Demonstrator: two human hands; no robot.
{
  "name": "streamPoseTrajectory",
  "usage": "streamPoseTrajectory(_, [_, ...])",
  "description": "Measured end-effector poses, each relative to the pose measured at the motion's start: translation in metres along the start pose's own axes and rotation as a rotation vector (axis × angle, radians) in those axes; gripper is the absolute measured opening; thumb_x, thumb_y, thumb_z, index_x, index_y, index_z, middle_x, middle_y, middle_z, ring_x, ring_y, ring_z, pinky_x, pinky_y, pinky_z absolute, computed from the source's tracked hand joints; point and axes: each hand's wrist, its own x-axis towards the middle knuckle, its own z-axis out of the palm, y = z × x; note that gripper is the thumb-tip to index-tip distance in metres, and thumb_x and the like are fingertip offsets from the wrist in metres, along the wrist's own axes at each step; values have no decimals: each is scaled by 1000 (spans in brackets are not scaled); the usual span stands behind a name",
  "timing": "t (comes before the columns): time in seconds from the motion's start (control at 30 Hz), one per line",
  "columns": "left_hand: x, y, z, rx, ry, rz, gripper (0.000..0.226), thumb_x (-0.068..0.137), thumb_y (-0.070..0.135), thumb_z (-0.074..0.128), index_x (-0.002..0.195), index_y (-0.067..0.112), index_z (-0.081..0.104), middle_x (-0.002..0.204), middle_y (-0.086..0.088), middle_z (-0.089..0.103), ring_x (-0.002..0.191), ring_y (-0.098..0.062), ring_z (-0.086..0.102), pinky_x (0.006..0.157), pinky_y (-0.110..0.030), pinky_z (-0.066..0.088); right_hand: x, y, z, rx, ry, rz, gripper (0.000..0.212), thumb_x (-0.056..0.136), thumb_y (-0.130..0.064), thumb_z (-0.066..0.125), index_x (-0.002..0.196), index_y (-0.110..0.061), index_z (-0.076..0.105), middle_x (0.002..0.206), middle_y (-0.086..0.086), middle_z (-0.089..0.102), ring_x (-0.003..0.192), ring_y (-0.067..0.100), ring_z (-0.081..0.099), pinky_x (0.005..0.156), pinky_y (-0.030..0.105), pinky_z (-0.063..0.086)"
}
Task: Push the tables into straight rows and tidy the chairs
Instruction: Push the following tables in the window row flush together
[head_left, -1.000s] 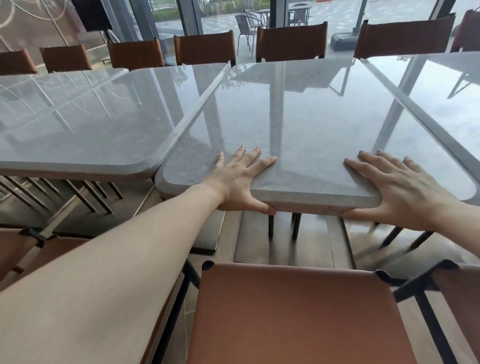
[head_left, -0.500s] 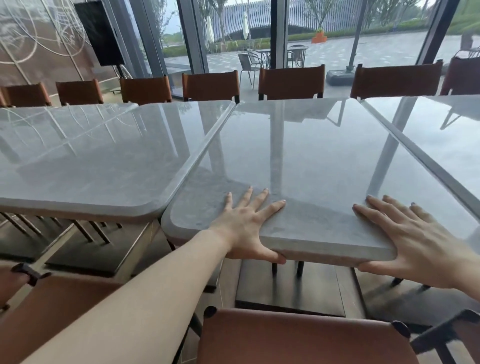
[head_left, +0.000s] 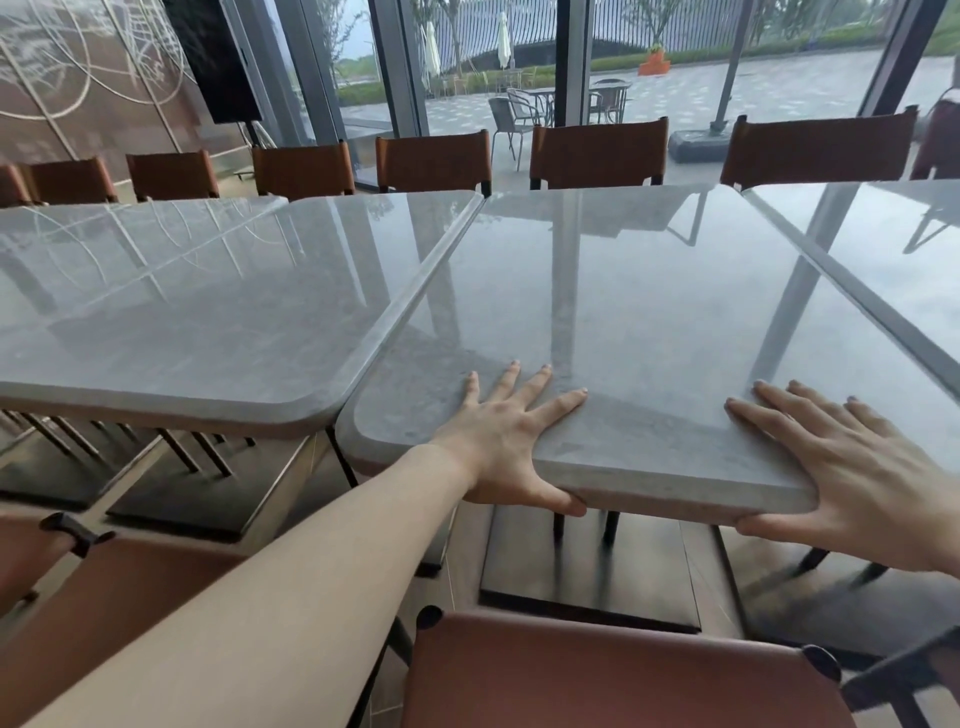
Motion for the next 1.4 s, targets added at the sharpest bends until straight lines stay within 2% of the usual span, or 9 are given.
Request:
streamPoseTrajectory(0.13, [1,-1,-1,10,-9,4,119,67,87,60,157,48,-5,170,1,-12,155,-30,-17,118,-70,-9,0,0,0,4,16,-4,120,56,-107,25,157,-44,11,166,-5,21,154,21,17,122,48,18])
streamPoseTrajectory(0.37, [3,0,-3,6,-10,-3,119,66,87,61,157,48,-4,170,1,-11,155,-31,-15,118,-70,-7,4,2,3,9,19,0,118,56,-106,29,155,-47,4,165,-7,20,154,20,17,121,48,18])
streamPoseTrajectory(0.63, [5,-2,-3,10,-11,-1,119,66,87,61,157,48,-4,170,1,-12,155,-30,-16,118,-71,-8,7,3,5,-9,38,-5,117,58,-104,34,156,-43,15,163,-3,30,151,25,27,118,53,26])
streamPoseTrajectory(0.8, [7,-3,-3,13,-8,2,119,66,88,61,157,48,-4,170,1,-12,155,-31,-15,118,-71,-7,9,4,5,3,32,-8,117,58,-105,33,156,-46,8,164,-5,25,152,23,23,120,52,22])
streamPoseTrajectory(1.4, [17,-6,-5,-6,-3,-1,118,66,86,63,157,50,-3,170,2,-11,156,-29,-15,118,-69,-8,19,9,5,18,40,-9,117,58,-105,32,156,-46,10,164,-4,26,152,23,23,119,53,24])
